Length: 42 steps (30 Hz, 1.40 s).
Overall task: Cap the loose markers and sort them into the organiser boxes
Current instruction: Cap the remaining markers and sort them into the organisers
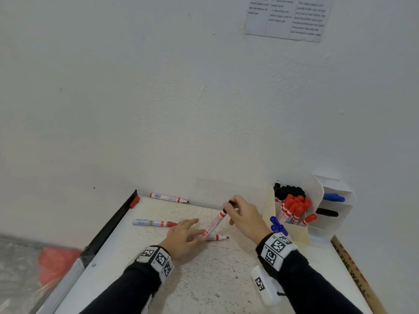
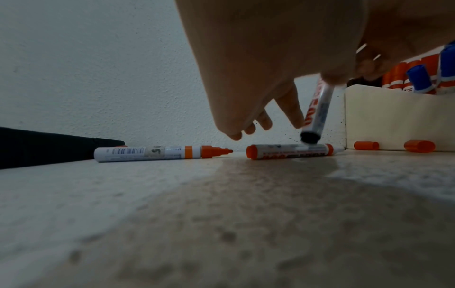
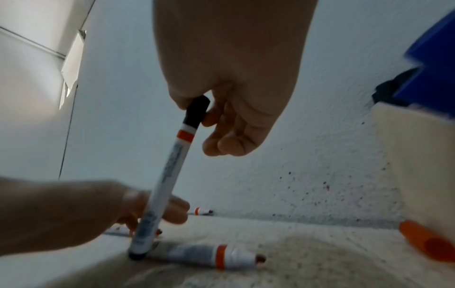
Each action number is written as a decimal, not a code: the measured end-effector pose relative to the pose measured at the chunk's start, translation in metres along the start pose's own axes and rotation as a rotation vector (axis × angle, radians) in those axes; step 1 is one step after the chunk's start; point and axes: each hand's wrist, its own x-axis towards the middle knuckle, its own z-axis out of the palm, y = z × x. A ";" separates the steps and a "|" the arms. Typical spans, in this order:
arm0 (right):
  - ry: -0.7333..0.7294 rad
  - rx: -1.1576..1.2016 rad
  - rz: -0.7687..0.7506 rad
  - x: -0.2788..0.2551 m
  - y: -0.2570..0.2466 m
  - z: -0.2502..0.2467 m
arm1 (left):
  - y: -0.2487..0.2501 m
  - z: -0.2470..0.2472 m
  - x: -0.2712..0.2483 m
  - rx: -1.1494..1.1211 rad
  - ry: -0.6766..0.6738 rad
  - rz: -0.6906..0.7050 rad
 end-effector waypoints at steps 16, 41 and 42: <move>0.742 -0.232 -0.059 -0.059 0.018 -0.165 | 0.034 0.010 0.003 0.012 0.121 -0.079; 0.804 -0.245 -0.414 -0.041 0.006 -0.164 | 0.044 0.011 0.009 -0.350 0.341 -0.166; 0.776 -0.232 -0.345 -0.031 0.005 -0.161 | 0.044 0.011 0.009 -0.353 0.344 -0.172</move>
